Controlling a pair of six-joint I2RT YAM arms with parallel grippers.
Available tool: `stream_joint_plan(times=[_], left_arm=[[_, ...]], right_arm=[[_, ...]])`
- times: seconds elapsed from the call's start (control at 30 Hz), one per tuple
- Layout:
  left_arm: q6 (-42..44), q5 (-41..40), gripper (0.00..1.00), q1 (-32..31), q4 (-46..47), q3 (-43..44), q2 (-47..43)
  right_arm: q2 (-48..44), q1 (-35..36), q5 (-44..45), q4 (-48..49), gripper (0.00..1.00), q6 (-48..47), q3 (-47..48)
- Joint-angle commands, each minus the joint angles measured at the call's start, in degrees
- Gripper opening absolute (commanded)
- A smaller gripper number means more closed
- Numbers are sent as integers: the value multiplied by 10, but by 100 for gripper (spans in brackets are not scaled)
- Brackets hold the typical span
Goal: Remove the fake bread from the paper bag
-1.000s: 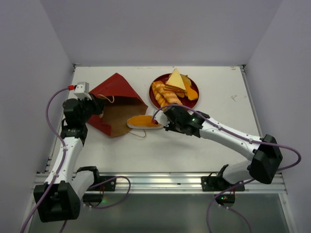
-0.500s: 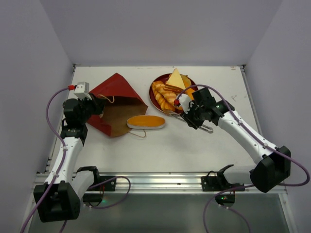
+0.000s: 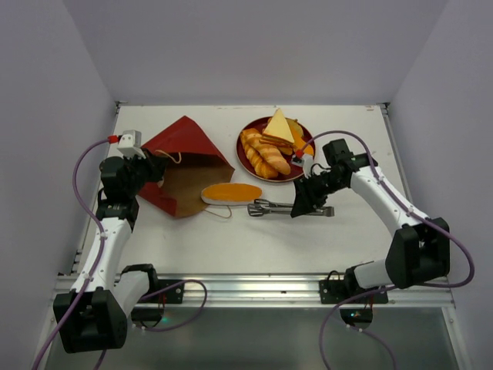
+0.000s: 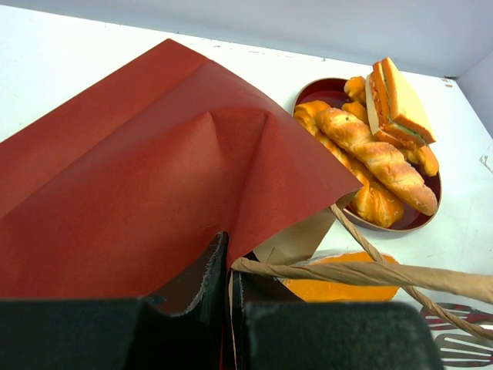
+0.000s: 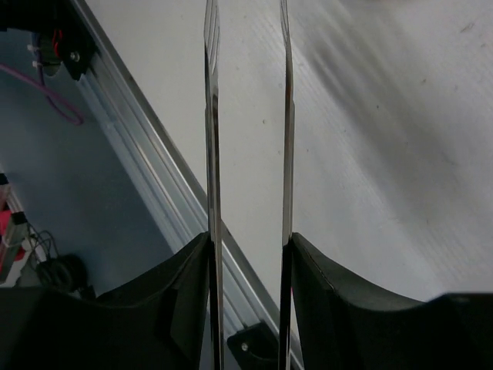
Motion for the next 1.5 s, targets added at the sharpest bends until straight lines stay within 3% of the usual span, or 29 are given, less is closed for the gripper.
stream_joint_plan(times=[0.0, 0.47, 1.03, 1.47], left_arm=[[3, 12, 9, 2, 21, -6, -3], [3, 12, 9, 2, 22, -6, -1], [4, 11, 9, 2, 21, -6, 2], [6, 7, 9, 2, 20, -6, 3]], right_arm=[[5, -32, -70, -21, 47, 5, -4], [80, -140, -104, -36, 48, 9, 1], [203, -145, -154, -32, 54, 26, 48], [285, -144, -174, 2, 50, 77, 91]])
